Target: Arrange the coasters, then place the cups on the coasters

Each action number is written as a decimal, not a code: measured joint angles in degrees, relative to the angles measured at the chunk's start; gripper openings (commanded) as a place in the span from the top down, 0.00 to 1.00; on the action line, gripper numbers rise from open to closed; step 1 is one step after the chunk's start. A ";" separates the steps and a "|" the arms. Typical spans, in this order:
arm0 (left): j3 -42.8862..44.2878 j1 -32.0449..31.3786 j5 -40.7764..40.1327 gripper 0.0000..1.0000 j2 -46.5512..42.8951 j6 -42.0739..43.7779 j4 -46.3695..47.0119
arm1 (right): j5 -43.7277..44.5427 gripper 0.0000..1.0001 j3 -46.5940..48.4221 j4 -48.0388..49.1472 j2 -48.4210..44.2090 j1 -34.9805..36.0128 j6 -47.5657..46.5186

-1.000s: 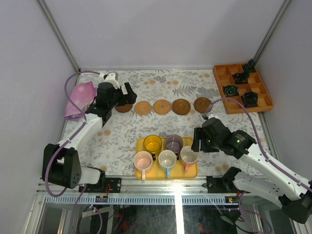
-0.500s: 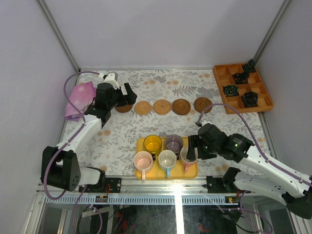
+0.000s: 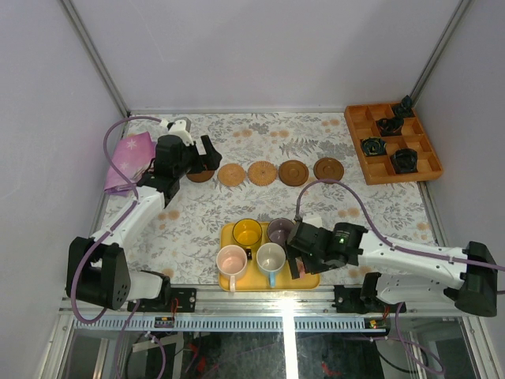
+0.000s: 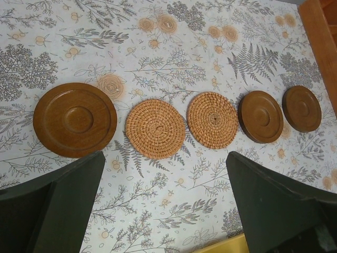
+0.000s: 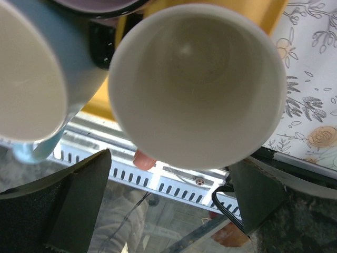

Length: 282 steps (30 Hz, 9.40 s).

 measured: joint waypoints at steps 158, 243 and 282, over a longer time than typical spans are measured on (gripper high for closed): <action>8.26 0.04 -2.75 0.00 15.65 -0.42 1.38 | -1.95 1.00 8.09 48.65 30.08 -56.26 -40.41; 1.40 0.04 0.63 0.00 6.45 -1.16 -1.55 | 0.59 0.19 -0.02 17.20 5.29 -8.17 -17.00; -0.92 0.04 1.38 0.00 0.83 -1.68 -1.88 | 16.83 1.00 8.17 10.97 13.49 -5.86 -13.53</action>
